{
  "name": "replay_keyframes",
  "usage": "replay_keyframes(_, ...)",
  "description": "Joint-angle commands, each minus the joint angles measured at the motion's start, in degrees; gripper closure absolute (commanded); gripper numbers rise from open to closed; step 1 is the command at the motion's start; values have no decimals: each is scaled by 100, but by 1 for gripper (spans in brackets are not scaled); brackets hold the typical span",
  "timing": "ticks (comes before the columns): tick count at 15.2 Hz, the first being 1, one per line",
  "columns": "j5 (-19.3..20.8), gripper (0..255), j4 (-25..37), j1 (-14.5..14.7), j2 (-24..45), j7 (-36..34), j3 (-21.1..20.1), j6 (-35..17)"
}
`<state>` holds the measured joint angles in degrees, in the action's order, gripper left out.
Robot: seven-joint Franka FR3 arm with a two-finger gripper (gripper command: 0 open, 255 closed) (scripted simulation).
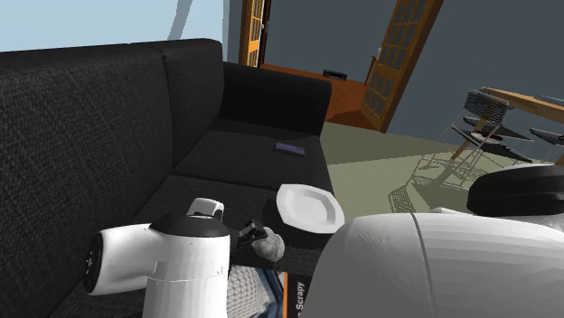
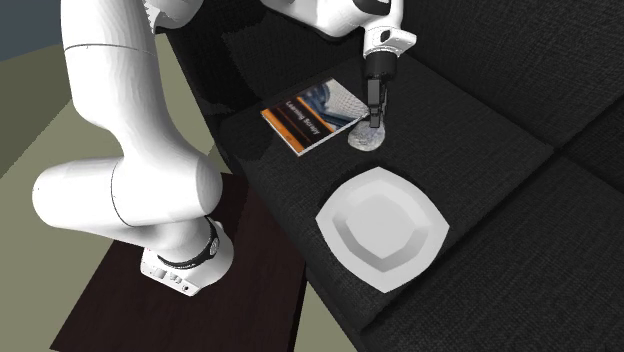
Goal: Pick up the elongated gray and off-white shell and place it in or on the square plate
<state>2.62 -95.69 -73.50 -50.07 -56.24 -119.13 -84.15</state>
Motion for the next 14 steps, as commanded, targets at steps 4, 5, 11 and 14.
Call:
replay_keyframes(4, -1, 255, 0, -1, -2, 0, -1, 1)
replay_keyframes(5, -1, 255, 1, -2, -2, 0, -1, 1)
replay_keyframes(11, 115, 255, 66, 66, 139, 81, 123, 175)
replay_keyframes(14, 201, 255, 127, 112, 239, 144, 213, 308)
